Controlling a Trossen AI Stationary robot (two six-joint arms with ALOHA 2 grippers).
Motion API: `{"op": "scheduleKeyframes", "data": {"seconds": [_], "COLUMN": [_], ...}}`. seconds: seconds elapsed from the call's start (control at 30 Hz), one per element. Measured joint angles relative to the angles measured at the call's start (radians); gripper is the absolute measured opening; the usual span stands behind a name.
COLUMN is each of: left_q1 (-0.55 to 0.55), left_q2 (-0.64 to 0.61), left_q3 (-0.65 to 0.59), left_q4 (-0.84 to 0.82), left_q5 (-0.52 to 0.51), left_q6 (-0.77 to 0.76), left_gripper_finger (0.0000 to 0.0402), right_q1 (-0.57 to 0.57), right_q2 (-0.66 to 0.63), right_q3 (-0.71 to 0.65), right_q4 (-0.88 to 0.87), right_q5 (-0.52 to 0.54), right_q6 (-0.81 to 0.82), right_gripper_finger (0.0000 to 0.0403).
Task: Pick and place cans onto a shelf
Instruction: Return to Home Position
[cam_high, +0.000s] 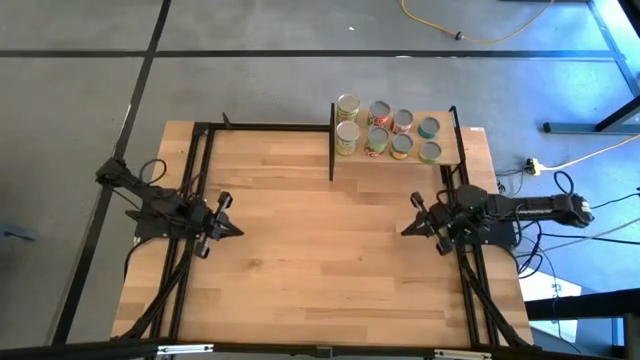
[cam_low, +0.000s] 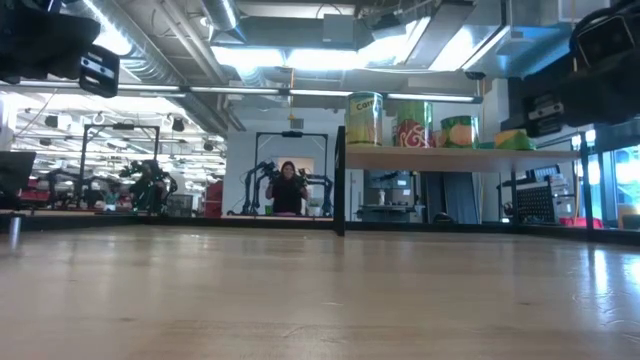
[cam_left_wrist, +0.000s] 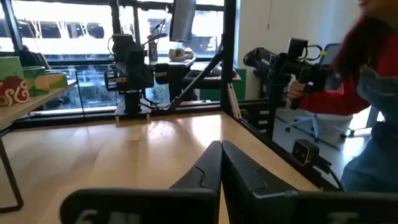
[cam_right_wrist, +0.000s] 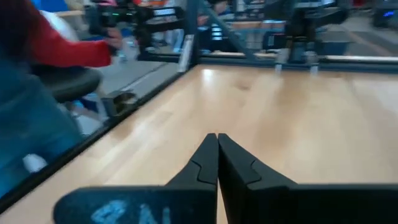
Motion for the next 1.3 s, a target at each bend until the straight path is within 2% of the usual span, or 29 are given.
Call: {"op": "scheduleKeyframes", "data": {"seconds": [0.17,0.33,0.6,1.3], "left_q1": [0.0,0.0,0.0,0.0], "left_q2": [0.0,0.0,0.0,0.0], "left_q3": [0.0,0.0,0.0,0.0], "left_q4": [-0.056,-0.058,-0.058,-0.059], "left_q5": [-0.001,-0.003,-0.004,-0.004], "left_q6": [0.005,-0.046,-0.093,-0.093], "left_gripper_finger": [0.0,0.0,0.0,0.0], "right_q1": [0.016,0.016,0.016,0.016], "right_q2": [0.0,0.0,0.0,0.0], "right_q3": [0.0,0.0,0.0,0.0], "right_q4": [0.002,0.001,0.001,0.0], "right_q5": [0.02,0.02,0.017,0.018], "right_q6": [-0.102,-0.113,0.04,0.066], "right_gripper_finger": [0.0011,0.0017,0.0018,0.0019]}}
